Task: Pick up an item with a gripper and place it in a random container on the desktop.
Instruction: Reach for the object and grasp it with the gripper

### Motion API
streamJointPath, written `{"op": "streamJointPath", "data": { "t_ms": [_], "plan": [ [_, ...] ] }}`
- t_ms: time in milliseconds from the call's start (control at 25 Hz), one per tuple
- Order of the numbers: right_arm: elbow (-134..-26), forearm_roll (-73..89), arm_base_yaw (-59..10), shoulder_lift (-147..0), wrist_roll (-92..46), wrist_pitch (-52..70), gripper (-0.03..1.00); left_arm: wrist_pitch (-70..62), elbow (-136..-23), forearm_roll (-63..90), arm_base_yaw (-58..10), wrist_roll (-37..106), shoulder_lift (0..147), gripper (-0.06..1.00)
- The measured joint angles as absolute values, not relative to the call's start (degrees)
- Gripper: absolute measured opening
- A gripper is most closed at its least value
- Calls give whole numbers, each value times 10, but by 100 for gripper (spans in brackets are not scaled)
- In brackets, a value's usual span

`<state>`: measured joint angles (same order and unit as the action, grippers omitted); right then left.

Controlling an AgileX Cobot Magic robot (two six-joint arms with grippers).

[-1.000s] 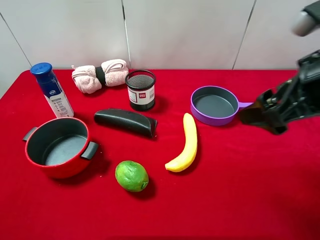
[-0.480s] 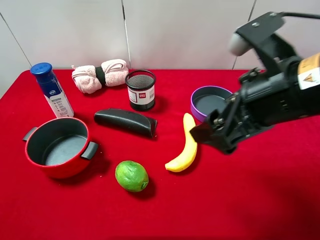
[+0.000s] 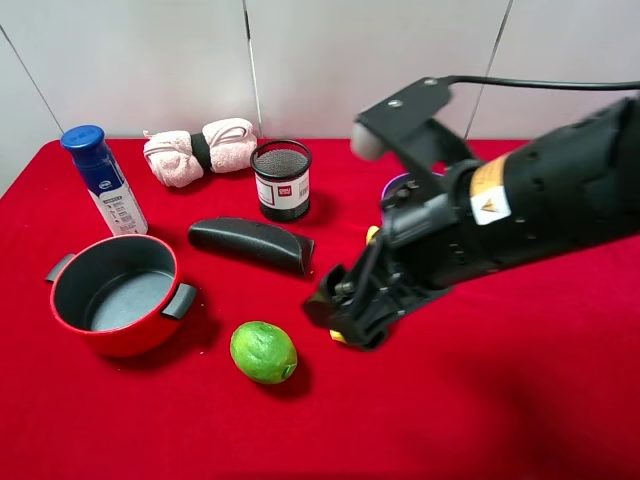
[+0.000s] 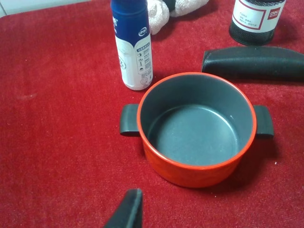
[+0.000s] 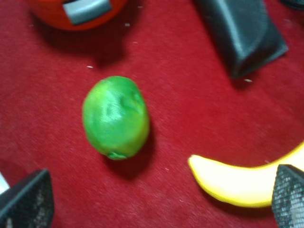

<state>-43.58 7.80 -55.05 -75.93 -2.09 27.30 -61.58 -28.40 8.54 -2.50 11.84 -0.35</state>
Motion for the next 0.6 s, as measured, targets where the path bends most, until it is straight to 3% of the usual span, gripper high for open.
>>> {"op": "streamJointPath", "data": {
  "t_ms": [600],
  "plan": [
    [-509, 93, -579, -912, -12, 258, 69, -616, -284, 85, -25, 118, -4, 98]
  ]
}}
